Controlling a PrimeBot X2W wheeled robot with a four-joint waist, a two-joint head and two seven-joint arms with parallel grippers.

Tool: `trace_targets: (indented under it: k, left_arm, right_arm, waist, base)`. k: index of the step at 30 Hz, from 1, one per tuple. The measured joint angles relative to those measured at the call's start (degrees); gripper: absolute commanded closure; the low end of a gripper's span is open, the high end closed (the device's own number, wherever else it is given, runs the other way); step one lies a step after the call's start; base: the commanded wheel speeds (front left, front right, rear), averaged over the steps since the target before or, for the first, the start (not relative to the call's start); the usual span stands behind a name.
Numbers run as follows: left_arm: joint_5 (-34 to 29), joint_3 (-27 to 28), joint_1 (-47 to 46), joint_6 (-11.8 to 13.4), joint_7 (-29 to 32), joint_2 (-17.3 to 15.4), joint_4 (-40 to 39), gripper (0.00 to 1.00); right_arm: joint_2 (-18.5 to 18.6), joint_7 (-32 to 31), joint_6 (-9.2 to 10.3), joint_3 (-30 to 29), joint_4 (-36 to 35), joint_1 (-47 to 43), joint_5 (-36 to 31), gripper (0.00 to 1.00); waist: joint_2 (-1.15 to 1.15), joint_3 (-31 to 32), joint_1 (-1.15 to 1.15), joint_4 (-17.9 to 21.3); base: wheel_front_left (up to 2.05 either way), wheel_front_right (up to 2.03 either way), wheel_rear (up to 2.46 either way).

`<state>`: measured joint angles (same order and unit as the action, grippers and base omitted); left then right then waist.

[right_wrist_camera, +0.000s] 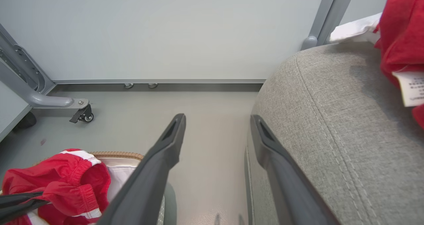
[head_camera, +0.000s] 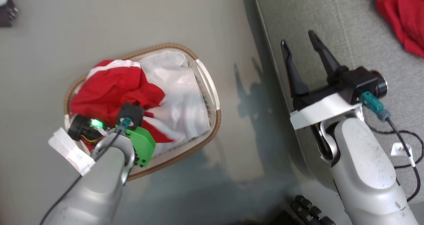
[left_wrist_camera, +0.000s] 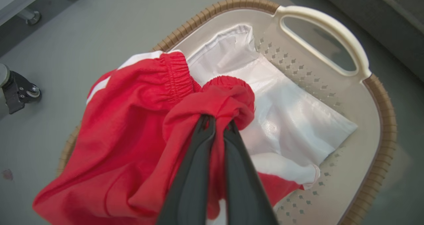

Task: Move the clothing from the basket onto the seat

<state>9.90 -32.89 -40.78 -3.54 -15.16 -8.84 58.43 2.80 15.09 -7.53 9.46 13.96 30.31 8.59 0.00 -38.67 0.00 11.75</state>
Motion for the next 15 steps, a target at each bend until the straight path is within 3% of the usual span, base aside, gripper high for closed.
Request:
trace_targets:
  k: [15]
  left_arm:
    - [1.8,6.1,13.6,0.0,0.0,2.8,-21.6,1.00]
  right_arm:
    - [0.0,0.0,0.00,-0.4,4.5,-8.1,-3.1,0.00]
  waist:
    - [0.00,16.5,-0.01,-4.6]
  base:
    - [0.00,0.00,0.00]
